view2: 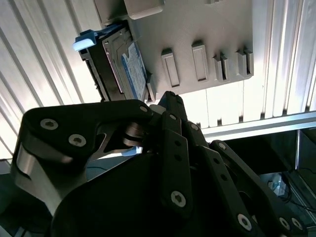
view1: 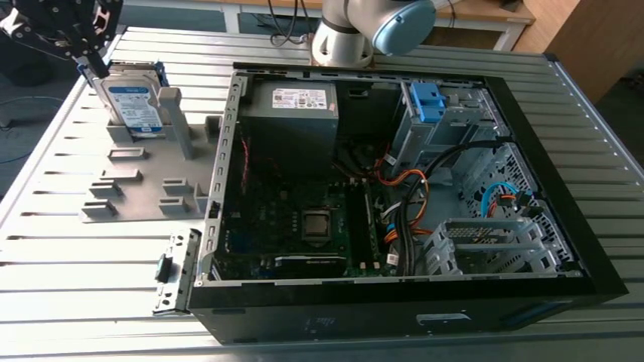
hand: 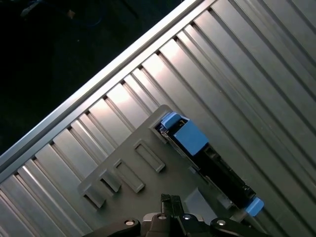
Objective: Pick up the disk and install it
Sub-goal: 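Pick up the disk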
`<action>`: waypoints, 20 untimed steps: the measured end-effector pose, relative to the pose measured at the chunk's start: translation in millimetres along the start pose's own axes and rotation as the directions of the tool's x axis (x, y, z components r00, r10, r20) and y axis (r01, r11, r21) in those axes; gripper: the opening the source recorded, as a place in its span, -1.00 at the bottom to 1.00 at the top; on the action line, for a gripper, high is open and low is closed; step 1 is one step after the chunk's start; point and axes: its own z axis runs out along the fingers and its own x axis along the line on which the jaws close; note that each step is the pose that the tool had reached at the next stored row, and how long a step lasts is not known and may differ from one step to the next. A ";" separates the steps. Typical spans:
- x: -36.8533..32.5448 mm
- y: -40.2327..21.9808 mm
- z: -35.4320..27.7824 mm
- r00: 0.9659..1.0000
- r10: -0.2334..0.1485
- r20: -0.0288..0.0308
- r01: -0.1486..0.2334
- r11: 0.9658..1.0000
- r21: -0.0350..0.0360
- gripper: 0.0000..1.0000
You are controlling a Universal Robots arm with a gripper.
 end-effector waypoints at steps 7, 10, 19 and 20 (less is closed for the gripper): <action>0.0 0.0 0.0 0.999 -0.037 0.000 0.037 0.999 -0.001 -0.79; 0.0 0.0 0.0 0.998 -0.059 0.000 0.059 0.998 -0.002 -0.79; 0.0 0.0 0.0 0.993 -0.117 -0.001 0.117 0.993 -0.003 -0.79; 0.0 0.0 0.0 0.992 -0.122 -0.001 0.122 0.992 -0.003 -0.79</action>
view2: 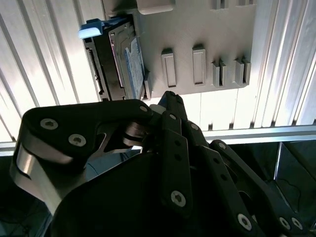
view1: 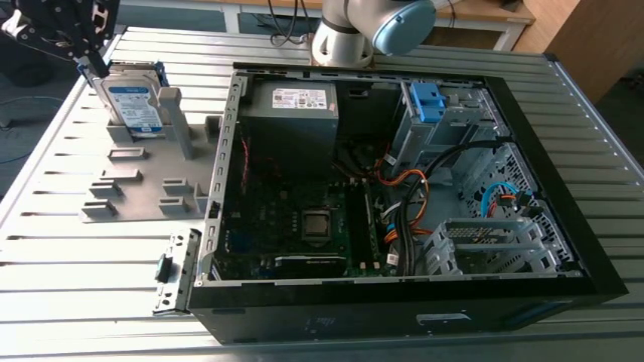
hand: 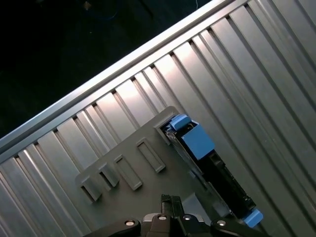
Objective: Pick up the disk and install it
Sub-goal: 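Pick up the disk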
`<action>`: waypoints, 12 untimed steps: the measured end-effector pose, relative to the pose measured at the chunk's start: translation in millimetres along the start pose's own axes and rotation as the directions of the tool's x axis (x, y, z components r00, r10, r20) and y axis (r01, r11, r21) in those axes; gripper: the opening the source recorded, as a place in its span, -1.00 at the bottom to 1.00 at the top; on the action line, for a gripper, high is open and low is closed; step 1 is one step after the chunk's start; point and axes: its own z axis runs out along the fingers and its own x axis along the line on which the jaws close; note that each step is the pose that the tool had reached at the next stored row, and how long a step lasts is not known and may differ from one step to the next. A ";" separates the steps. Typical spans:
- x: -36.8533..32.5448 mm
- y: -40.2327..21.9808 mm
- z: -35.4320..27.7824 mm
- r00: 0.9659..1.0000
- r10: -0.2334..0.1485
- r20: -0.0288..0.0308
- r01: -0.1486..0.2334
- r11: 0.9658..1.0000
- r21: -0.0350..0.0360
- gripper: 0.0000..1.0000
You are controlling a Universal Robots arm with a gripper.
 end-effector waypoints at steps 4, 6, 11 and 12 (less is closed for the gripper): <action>0.0 0.0 0.0 1.000 -0.020 0.000 0.020 1.000 -0.001 -0.79; 0.0 0.0 0.0 1.000 -0.028 0.000 0.028 1.000 -0.001 -0.79; 0.0 0.0 0.0 0.999 -0.045 0.000 0.045 0.999 -0.001 -0.79; 0.0 0.0 0.0 0.999 -0.048 0.000 0.048 0.999 -0.001 -0.79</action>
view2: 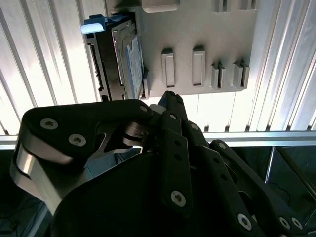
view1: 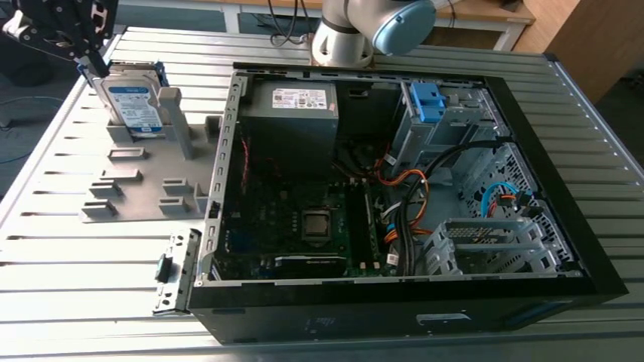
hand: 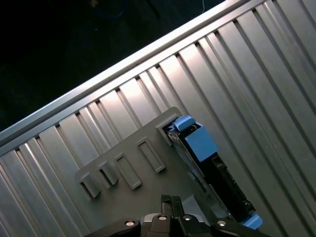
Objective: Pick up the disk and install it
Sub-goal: 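Pick up the disk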
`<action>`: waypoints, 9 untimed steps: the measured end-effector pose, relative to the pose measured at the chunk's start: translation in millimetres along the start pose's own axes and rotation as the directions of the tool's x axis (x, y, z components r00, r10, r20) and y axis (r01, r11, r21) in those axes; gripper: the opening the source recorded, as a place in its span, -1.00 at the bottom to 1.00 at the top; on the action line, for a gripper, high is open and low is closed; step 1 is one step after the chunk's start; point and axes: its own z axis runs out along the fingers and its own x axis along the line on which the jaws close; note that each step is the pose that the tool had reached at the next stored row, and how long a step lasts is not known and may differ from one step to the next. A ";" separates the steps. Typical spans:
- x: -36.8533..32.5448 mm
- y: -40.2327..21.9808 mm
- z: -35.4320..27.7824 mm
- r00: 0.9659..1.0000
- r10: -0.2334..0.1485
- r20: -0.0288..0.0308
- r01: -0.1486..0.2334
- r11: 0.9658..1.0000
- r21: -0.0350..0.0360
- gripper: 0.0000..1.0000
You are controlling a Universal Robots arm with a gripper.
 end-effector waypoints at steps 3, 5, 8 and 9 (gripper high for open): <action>0.0 0.0 0.0 1.000 -0.010 0.000 0.010 1.000 0.000 -0.79; 0.0 0.0 0.0 1.000 -0.016 0.000 0.016 1.000 0.000 -0.79; 0.0 0.0 0.0 1.000 -0.030 0.000 0.030 1.000 -0.001 -0.79; 0.0 0.0 0.0 0.999 -0.033 0.000 0.033 0.999 -0.001 -0.79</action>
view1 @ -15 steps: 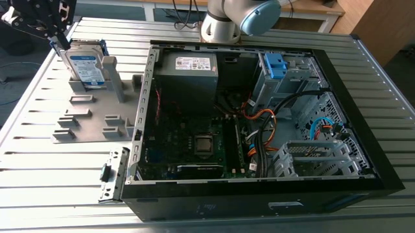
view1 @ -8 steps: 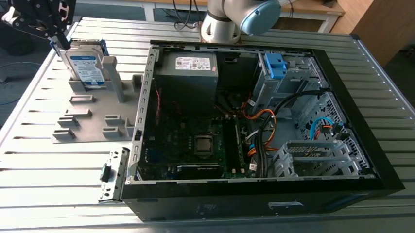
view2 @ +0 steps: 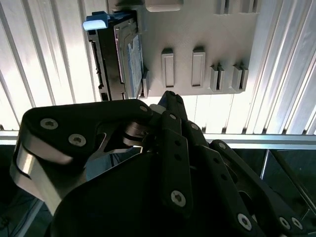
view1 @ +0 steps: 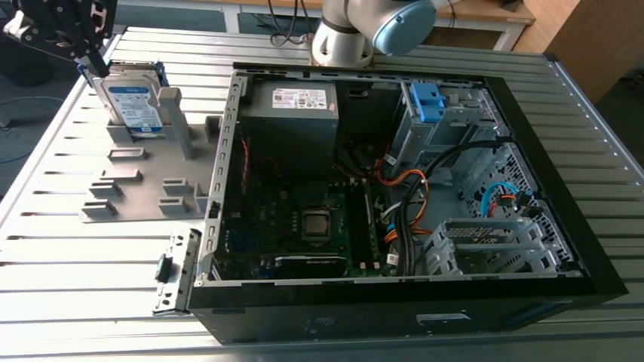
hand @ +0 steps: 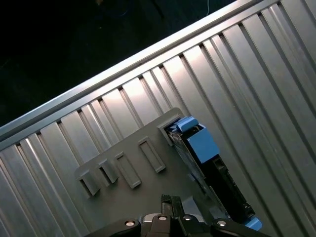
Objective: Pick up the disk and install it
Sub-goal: 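Pick up the disk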
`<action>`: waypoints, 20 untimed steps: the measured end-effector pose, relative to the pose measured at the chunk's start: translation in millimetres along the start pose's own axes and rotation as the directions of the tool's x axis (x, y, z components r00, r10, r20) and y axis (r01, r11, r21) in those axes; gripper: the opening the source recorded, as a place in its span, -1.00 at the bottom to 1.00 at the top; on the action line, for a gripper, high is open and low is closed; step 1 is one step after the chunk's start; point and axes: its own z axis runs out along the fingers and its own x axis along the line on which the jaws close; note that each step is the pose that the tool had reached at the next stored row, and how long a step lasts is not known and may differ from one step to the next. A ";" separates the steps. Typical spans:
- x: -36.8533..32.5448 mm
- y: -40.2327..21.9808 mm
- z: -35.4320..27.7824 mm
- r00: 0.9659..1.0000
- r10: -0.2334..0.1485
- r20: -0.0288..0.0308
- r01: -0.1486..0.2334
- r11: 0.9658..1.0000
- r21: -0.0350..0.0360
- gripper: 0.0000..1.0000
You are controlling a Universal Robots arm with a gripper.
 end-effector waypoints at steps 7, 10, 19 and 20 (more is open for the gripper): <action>0.0 0.0 0.0 1.000 -0.024 0.000 0.024 1.000 -0.001 -0.79; 0.0 0.0 0.0 0.999 -0.033 0.000 0.033 0.999 -0.001 -0.79; 0.0 0.0 0.0 0.998 -0.058 0.000 0.058 0.998 -0.002 -0.79; 0.0 0.0 0.0 0.998 -0.060 0.000 0.060 0.998 -0.002 -0.79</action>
